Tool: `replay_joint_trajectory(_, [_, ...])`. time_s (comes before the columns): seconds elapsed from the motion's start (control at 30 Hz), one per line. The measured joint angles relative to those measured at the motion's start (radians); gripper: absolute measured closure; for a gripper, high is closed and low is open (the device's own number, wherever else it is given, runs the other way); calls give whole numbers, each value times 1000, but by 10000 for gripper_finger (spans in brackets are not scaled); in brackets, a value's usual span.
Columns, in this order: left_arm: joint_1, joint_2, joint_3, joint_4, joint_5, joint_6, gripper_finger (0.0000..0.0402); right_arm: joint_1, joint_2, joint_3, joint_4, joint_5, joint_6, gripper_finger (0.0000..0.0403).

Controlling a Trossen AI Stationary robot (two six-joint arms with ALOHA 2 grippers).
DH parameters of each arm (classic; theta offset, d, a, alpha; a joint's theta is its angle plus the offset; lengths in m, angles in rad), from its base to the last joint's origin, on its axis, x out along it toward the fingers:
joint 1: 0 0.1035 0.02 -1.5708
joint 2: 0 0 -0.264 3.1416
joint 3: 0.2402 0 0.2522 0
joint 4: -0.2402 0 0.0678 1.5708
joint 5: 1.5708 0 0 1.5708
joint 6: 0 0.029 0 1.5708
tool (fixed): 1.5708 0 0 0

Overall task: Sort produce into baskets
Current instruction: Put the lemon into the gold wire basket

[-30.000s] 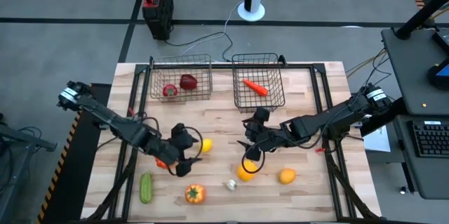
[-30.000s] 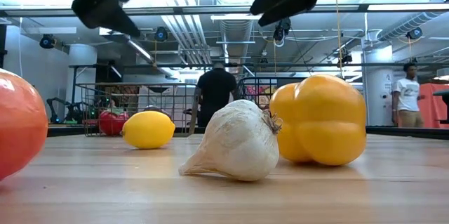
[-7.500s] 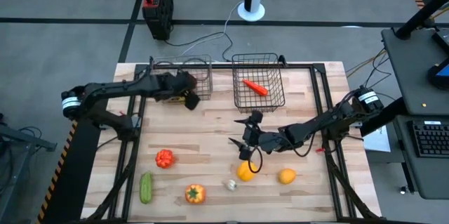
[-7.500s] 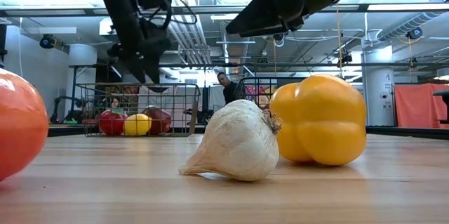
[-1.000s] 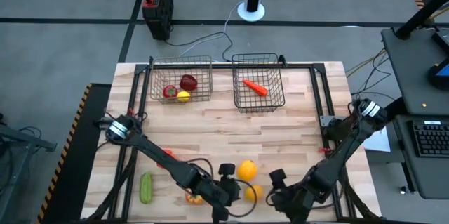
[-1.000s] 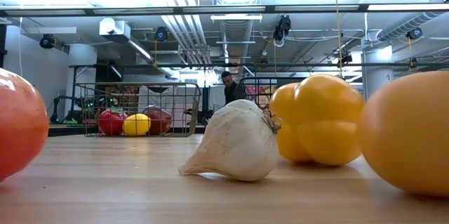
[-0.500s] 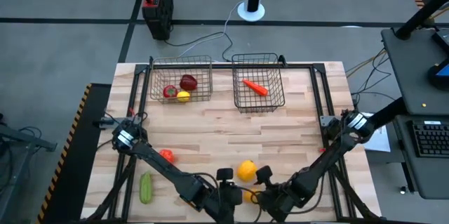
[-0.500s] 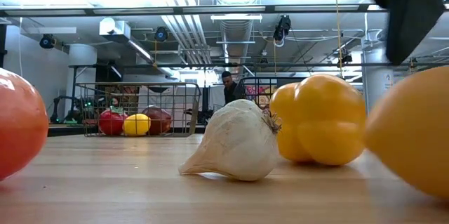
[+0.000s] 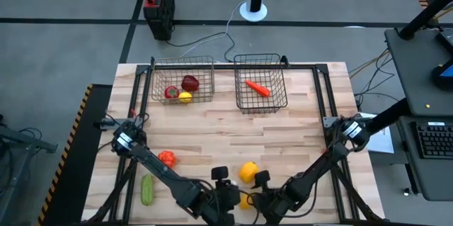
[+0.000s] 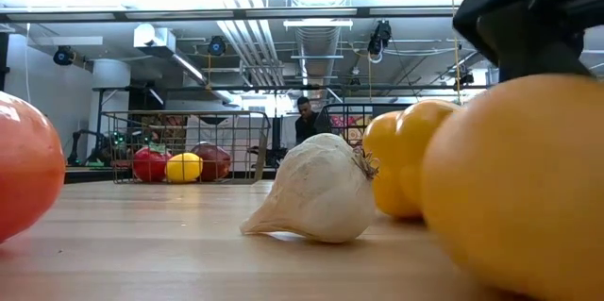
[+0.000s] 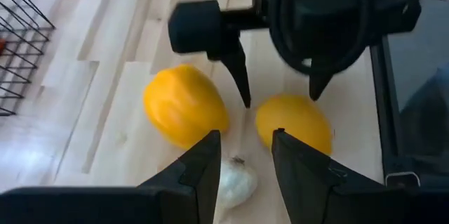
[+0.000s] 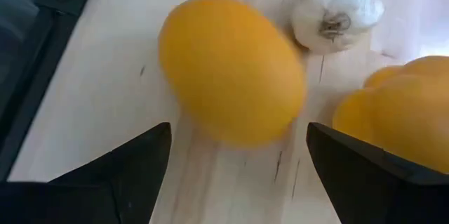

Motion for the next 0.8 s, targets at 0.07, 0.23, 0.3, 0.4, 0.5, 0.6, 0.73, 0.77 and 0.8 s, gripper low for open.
replay_joint_trajectory(0.07, [-2, 0, 0, -2, -9, 0, 287, 1, 11, 0, 26, 4, -7, 82])
replay_joint_trajectory(0.23, [-2, -2, -36, 57, 40, -25, 287, 3, 18, 2, 29, 2, -23, 81])
replay_joint_trajectory(0.3, [-9, 0, -57, 67, 84, -27, 287, 5, 13, 2, 28, 2, -36, 78])
replay_joint_trajectory(0.4, [-30, 12, -70, 89, 132, -32, 287, 5, -8, 2, 7, 3, -58, 79])
replay_joint_trajectory(0.5, [-54, 33, -72, 108, 154, -32, 287, 5, -28, 2, -4, 6, -78, 83])
replay_joint_trajectory(0.6, [-65, 62, -72, 152, 156, -33, 287, 5, -43, 3, -5, 12, -105, 87])
replay_joint_trajectory(0.73, [-63, 103, -72, 173, 151, -34, 287, 4, -45, 24, 31, 7, -105, 86])
replay_joint_trajectory(0.77, [-60, 109, -72, 174, 150, -33, 287, 2, -46, 24, 41, -6, -102, 85])
replay_joint_trajectory(0.8, [-57, 114, -72, 175, 149, -32, 287, 1, -46, 24, 52, -12, -103, 83])
